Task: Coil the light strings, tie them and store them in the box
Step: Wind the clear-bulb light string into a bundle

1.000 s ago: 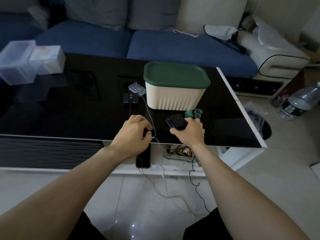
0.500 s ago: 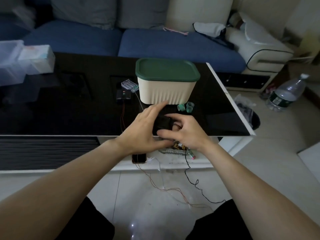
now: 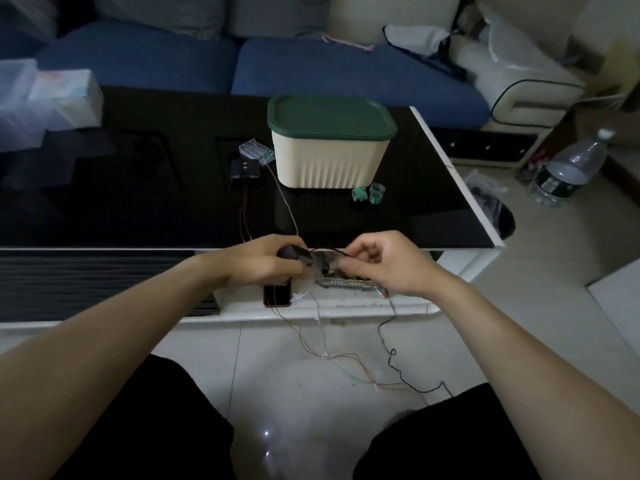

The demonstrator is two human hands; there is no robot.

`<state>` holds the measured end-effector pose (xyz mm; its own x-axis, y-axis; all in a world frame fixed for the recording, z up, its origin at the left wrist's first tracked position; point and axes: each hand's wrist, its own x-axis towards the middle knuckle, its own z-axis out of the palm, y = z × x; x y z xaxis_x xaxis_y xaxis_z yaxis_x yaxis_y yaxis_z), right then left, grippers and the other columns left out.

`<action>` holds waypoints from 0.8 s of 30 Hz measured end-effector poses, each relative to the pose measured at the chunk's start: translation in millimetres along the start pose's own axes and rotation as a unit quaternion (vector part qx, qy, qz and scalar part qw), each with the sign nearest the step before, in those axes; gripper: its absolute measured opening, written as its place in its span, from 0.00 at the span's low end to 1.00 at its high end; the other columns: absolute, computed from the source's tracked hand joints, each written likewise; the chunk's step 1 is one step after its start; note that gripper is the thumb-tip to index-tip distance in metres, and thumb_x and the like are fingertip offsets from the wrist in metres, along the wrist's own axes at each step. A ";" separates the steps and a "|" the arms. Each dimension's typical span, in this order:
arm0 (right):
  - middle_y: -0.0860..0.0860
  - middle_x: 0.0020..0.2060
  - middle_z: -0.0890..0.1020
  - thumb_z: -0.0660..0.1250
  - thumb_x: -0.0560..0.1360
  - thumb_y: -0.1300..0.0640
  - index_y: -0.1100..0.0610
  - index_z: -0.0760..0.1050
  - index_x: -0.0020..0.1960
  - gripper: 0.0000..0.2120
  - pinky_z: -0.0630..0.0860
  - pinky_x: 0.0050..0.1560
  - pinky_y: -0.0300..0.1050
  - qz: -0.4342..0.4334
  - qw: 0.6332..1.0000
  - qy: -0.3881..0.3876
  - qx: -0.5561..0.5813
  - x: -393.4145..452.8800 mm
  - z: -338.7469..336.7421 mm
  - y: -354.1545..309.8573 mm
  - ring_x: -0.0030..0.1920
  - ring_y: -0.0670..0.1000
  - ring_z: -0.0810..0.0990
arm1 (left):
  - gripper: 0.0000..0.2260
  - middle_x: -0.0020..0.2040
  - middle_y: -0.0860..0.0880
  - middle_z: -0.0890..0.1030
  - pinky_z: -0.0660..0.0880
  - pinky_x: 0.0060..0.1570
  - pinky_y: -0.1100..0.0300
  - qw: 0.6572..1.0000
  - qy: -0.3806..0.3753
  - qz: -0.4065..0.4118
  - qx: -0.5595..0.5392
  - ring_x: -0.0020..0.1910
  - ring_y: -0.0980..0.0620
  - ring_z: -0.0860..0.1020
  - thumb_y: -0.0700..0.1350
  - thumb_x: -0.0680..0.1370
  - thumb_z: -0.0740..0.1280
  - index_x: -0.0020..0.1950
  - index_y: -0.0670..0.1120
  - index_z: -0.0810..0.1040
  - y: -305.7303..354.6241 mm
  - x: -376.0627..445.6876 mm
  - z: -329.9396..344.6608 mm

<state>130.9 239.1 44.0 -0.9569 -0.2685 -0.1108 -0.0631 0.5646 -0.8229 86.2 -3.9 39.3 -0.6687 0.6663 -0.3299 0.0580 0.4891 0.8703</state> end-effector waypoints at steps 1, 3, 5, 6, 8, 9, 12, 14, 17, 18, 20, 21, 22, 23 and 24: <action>0.55 0.38 0.85 0.72 0.77 0.53 0.58 0.83 0.51 0.09 0.76 0.40 0.39 -0.002 1.000 0.013 0.003 0.5 -3.2 4.4 0.36 0.49 0.81 | 0.21 0.40 0.44 0.77 0.74 0.41 0.57 0.998 -0.022 -0.003 -0.062 0.38 0.49 0.76 0.58 0.74 0.71 0.54 0.42 0.76 -0.4 -4.9 -1.2; 0.55 0.38 0.84 0.71 0.78 0.55 0.59 0.84 0.49 0.08 0.75 0.40 0.36 -0.017 0.998 0.033 0.042 2.6 -3.6 7.4 0.35 0.45 0.79 | 0.34 0.46 0.37 0.77 0.75 0.48 0.52 0.972 -0.077 -0.007 -0.221 0.44 0.42 0.77 0.68 0.68 0.71 0.54 0.38 0.75 1.0 -10.7 -0.6; 0.55 0.35 0.83 0.71 0.78 0.56 0.59 0.84 0.48 0.06 0.73 0.37 0.34 -0.042 0.993 0.062 0.086 6.8 2.5 4.6 0.33 0.43 0.78 | 0.37 0.49 0.35 0.76 0.75 0.54 0.45 0.917 -0.132 -0.007 -0.375 0.48 0.38 0.76 0.71 0.70 0.66 0.57 0.37 0.75 8.5 -10.5 0.1; 0.55 0.34 0.82 0.71 0.78 0.57 0.58 0.84 0.46 0.05 0.73 0.36 0.34 -0.056 0.990 0.075 0.104 9.6 6.8 3.0 0.32 0.44 0.77 | 0.37 0.50 0.34 0.76 0.73 0.57 0.42 0.901 -0.148 -0.006 -0.407 0.50 0.37 0.75 0.71 0.72 0.62 0.60 0.37 0.75 13.6 -10.0 0.5; 0.57 0.33 0.82 0.72 0.77 0.57 0.55 0.83 0.44 0.04 0.73 0.36 0.36 -0.076 0.986 0.090 0.115 14.2 14.8 0.8 0.33 0.46 0.77 | 0.36 0.51 0.34 0.75 0.69 0.61 0.38 0.907 -0.152 -0.001 -0.392 0.52 0.35 0.73 0.68 0.77 0.54 0.67 0.38 0.73 22.1 -7.7 2.0; 0.56 0.32 0.81 0.71 0.77 0.57 0.55 0.83 0.44 0.04 0.73 0.35 0.36 -0.078 0.986 0.096 0.113 15.5 18.0 0.5 0.32 0.46 0.76 | 0.32 0.50 0.34 0.75 0.69 0.60 0.37 0.922 -0.140 0.000 -0.362 0.51 0.35 0.73 0.65 0.79 0.54 0.69 0.40 0.72 24.1 -6.9 3.3; 0.54 0.35 0.84 0.72 0.78 0.58 0.58 0.83 0.46 0.04 0.76 0.37 0.37 -0.068 0.982 0.139 0.108 20.2 19.1 4.3 0.33 0.45 0.79 | 0.22 0.47 0.37 0.75 0.66 0.54 0.40 0.957 -0.120 -0.011 -0.264 0.47 0.37 0.73 0.54 0.80 0.58 0.68 0.42 0.72 19.4 -0.8 6.0; 0.55 0.36 0.84 0.72 0.77 0.57 0.58 0.84 0.46 0.04 0.77 0.38 0.39 -0.064 0.977 0.172 0.104 22.3 16.5 7.9 0.35 0.46 0.80 | 0.17 0.48 0.38 0.76 0.68 0.54 0.44 0.967 -0.132 -0.022 -0.219 0.48 0.39 0.75 0.51 0.80 0.61 0.63 0.41 0.74 14.0 2.7 4.8; 0.53 0.37 0.85 0.74 0.76 0.56 0.59 0.85 0.45 0.06 0.79 0.41 0.42 -0.073 0.979 0.170 0.086 21.6 13.0 11.5 0.38 0.51 0.84 | 0.08 0.53 0.41 0.81 0.74 0.55 0.56 0.977 -0.124 -0.018 -0.173 0.53 0.45 0.79 0.43 0.80 0.64 0.55 0.40 0.77 8.2 10.4 5.1; 0.52 0.37 0.86 0.75 0.75 0.56 0.59 0.85 0.45 0.06 0.80 0.42 0.44 -0.077 0.981 0.160 0.078 21.3 13.4 12.0 0.39 0.52 0.84 | 0.07 0.54 0.43 0.83 0.75 0.54 0.60 0.982 -0.104 -0.019 -0.157 0.55 0.49 0.80 0.43 0.81 0.63 0.52 0.40 0.77 9.4 11.9 7.1; 0.54 0.36 0.85 0.76 0.74 0.56 0.60 0.84 0.43 0.07 0.80 0.42 0.47 -0.077 0.984 0.141 0.080 21.3 16.7 11.7 0.39 0.53 0.84 | 0.15 0.52 0.42 0.84 0.75 0.53 0.63 0.985 -0.066 -0.003 -0.160 0.55 0.51 0.82 0.49 0.81 0.59 0.44 0.39 0.77 15.3 15.8 13.2; 0.55 0.36 0.85 0.76 0.74 0.55 0.60 0.84 0.42 0.08 0.79 0.41 0.50 -0.074 0.985 0.133 0.086 22.6 18.8 11.1 0.37 0.53 0.83 | 0.19 0.47 0.39 0.84 0.75 0.52 0.63 0.981 -0.046 0.010 -0.186 0.52 0.50 0.83 0.51 0.81 0.57 0.40 0.38 0.76 18.0 18.5 15.4; 0.56 0.35 0.85 0.76 0.74 0.53 0.59 0.83 0.41 0.09 0.78 0.40 0.51 -0.071 0.985 0.127 0.088 24.1 20.2 9.9 0.36 0.55 0.82 | 0.21 0.41 0.36 0.83 0.75 0.52 0.62 0.976 -0.024 0.020 -0.213 0.48 0.49 0.83 0.51 0.81 0.55 0.37 0.38 0.75 19.6 21.1 17.1; 0.57 0.35 0.84 0.74 0.75 0.51 0.58 0.83 0.41 0.11 0.78 0.39 0.52 -0.069 0.987 0.120 0.081 24.9 20.2 8.7 0.36 0.57 0.82 | 0.22 0.35 0.34 0.79 0.75 0.53 0.60 0.972 -0.005 0.027 -0.234 0.45 0.46 0.83 0.50 0.82 0.55 0.35 0.38 0.74 20.4 23.3 18.0; 0.57 0.34 0.84 0.72 0.77 0.49 0.57 0.83 0.40 0.12 0.77 0.38 0.53 -0.067 0.990 0.107 0.066 25.7 18.2 7.0 0.35 0.58 0.81 | 0.22 0.29 0.34 0.74 0.76 0.57 0.56 0.969 0.013 0.035 -0.244 0.42 0.42 0.82 0.49 0.83 0.55 0.34 0.38 0.74 19.4 25.6 17.7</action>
<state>111.1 221.9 25.2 -0.9814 -0.1551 0.1128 -0.1693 0.4247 -0.8893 83.3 32.6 41.3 -0.6941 0.6711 -0.2603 -0.2495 0.1150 0.9615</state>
